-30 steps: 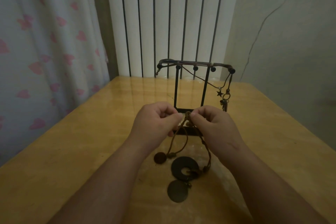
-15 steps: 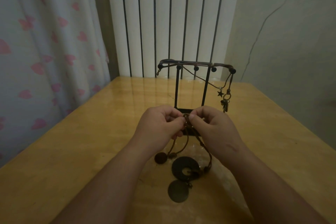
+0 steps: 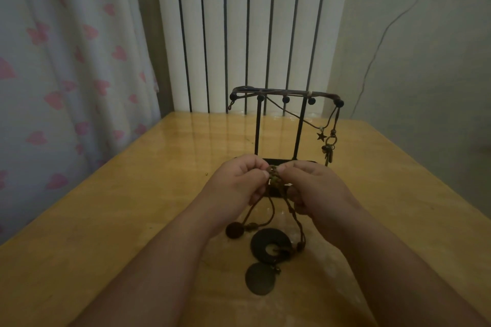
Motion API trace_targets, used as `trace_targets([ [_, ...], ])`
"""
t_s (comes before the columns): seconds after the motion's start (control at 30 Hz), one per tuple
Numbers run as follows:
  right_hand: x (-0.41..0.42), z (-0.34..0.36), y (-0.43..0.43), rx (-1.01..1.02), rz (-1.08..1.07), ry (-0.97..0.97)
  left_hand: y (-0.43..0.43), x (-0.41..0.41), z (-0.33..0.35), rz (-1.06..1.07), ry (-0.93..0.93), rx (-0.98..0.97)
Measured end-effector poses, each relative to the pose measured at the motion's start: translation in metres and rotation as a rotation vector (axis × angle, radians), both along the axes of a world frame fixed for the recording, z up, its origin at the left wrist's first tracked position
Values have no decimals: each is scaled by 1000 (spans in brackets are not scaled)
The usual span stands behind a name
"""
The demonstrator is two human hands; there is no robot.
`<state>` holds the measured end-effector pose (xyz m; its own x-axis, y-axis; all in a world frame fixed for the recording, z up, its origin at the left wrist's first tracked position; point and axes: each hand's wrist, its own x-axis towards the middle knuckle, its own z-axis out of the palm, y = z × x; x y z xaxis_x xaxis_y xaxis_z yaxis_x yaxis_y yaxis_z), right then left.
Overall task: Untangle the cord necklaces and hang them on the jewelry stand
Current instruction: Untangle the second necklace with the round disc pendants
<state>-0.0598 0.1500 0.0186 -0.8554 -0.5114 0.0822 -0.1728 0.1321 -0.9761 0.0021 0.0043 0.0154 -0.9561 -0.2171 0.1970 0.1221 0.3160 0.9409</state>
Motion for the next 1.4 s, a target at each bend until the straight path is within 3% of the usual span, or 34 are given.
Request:
trace_targets([
  [0.17, 0, -1, -3, -58, -80, 111, -1, -2, 0, 39, 20, 19],
  [0.37, -1, -2, -4, -23, -35, 172, -1, -3, -1, 57, 37, -24],
  [0.63, -2, 0, -1, 25, -46, 216, -3, 0, 4, -5, 25, 147],
  [0.8, 0, 1, -2, -74, -63, 212, -2, -1, 2, 56, 40, -6],
  [1.13, -3, -4, -2, 173, -58, 400, -2, 1, 3, 2, 2, -12],
  [1.4, -3, -4, -1, 91, -25, 371, -2, 1, 4, 15, 6, 78],
])
